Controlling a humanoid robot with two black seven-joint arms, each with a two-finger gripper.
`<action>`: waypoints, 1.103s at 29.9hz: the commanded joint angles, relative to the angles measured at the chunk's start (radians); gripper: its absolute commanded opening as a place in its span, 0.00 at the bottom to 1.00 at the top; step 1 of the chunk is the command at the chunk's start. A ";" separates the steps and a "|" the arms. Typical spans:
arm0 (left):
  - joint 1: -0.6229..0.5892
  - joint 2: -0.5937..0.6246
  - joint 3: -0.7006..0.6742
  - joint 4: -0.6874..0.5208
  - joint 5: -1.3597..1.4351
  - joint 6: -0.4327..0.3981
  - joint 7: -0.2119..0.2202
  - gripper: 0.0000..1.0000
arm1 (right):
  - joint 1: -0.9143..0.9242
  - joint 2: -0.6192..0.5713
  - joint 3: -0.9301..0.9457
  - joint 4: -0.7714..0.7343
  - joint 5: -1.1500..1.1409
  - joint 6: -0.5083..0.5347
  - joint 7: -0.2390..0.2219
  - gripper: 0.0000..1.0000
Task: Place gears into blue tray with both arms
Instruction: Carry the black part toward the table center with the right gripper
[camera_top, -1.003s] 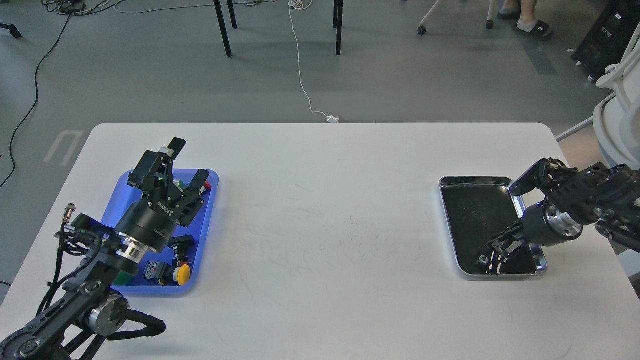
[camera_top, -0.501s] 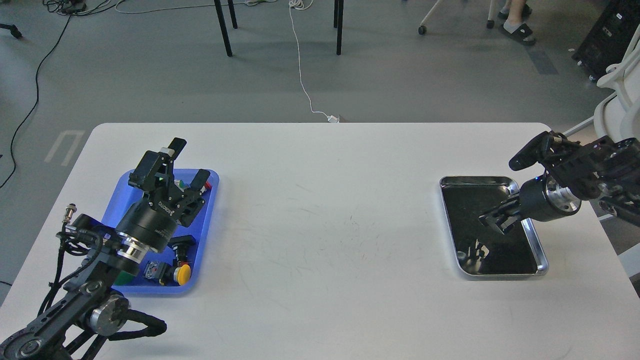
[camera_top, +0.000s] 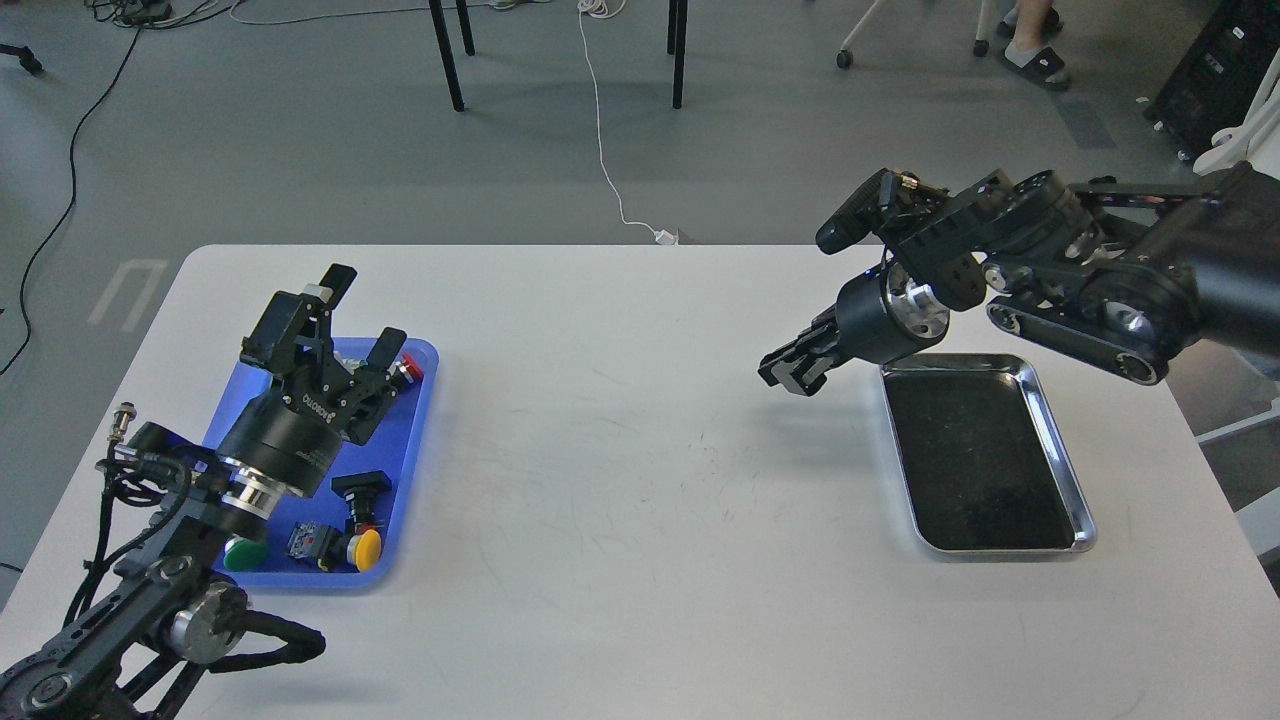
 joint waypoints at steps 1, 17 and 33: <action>0.001 0.006 -0.002 0.001 -0.002 -0.002 0.000 0.98 | -0.047 0.118 -0.004 -0.074 0.029 0.000 0.000 0.18; 0.002 0.005 -0.002 0.001 0.000 -0.003 0.000 0.98 | -0.128 0.255 -0.099 -0.112 0.083 -0.009 0.000 0.19; 0.016 0.000 -0.005 0.001 0.000 -0.002 0.000 0.98 | -0.144 0.263 -0.105 -0.119 0.147 -0.092 0.000 0.37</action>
